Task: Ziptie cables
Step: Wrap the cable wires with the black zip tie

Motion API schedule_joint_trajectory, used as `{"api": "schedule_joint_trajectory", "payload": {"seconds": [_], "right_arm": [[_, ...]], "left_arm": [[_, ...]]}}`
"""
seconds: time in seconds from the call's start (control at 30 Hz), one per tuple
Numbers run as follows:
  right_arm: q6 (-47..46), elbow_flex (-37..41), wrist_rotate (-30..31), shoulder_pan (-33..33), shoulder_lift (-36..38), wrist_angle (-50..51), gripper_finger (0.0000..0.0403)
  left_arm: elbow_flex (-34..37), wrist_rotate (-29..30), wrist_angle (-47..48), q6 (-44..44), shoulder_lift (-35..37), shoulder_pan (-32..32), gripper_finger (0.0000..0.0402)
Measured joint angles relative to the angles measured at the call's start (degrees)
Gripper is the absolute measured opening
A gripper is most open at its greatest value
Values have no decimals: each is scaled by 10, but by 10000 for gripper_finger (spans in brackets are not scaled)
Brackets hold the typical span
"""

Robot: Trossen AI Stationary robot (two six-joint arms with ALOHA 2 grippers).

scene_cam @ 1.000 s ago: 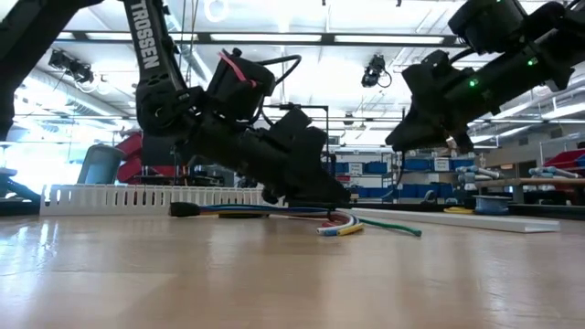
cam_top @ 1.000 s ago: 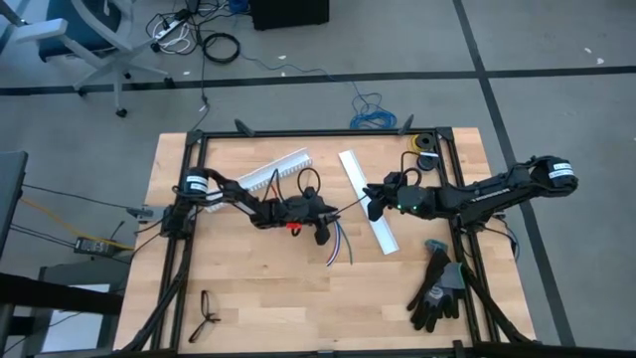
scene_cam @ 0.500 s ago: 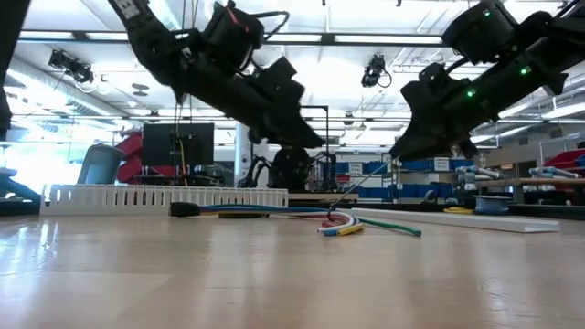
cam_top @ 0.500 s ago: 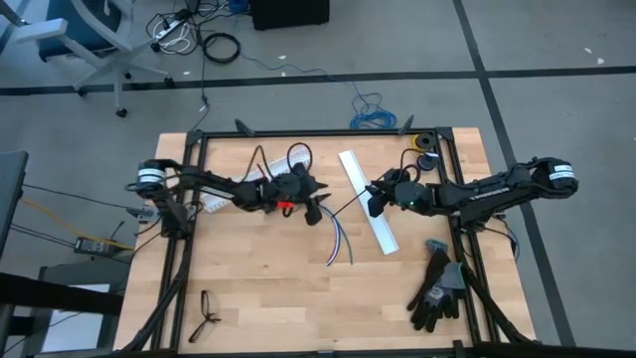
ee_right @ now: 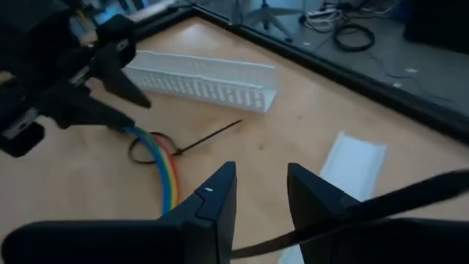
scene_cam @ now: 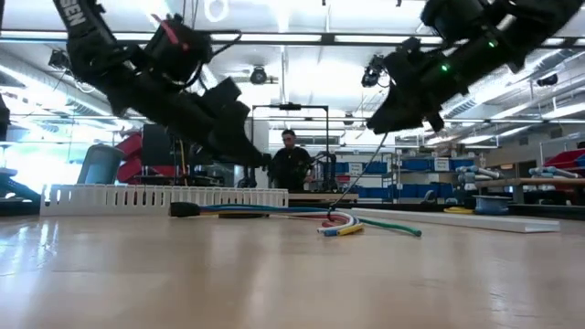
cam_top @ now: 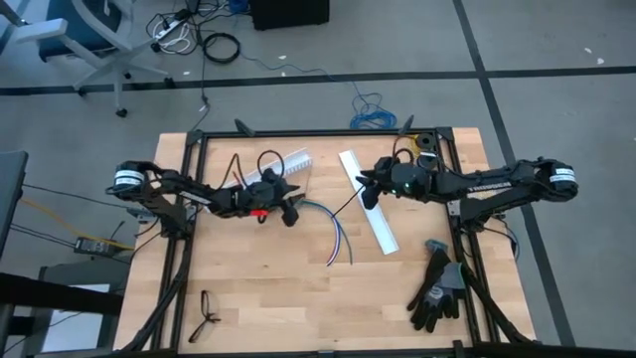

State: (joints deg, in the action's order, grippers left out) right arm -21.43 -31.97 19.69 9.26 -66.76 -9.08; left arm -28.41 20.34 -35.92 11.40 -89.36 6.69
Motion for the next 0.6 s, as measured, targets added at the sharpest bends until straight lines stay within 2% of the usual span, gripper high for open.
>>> {"api": "schedule_joint_trajectory", "payload": {"seconds": [0.2, 0.33, 0.6], "right_arm": [[27, -98, 0, 45, -23, 136, 109], [37, -160, -7, 77, -68, 212, 109], [37, -217, -140, 107, -205, 197, 103]], "left_arm": [[7, 1, 14, 11, -1, 2, 142], [6, 9, 10, 10, -1, 5, 142], [6, 10, 14, 10, -1, 5, 142]]}}
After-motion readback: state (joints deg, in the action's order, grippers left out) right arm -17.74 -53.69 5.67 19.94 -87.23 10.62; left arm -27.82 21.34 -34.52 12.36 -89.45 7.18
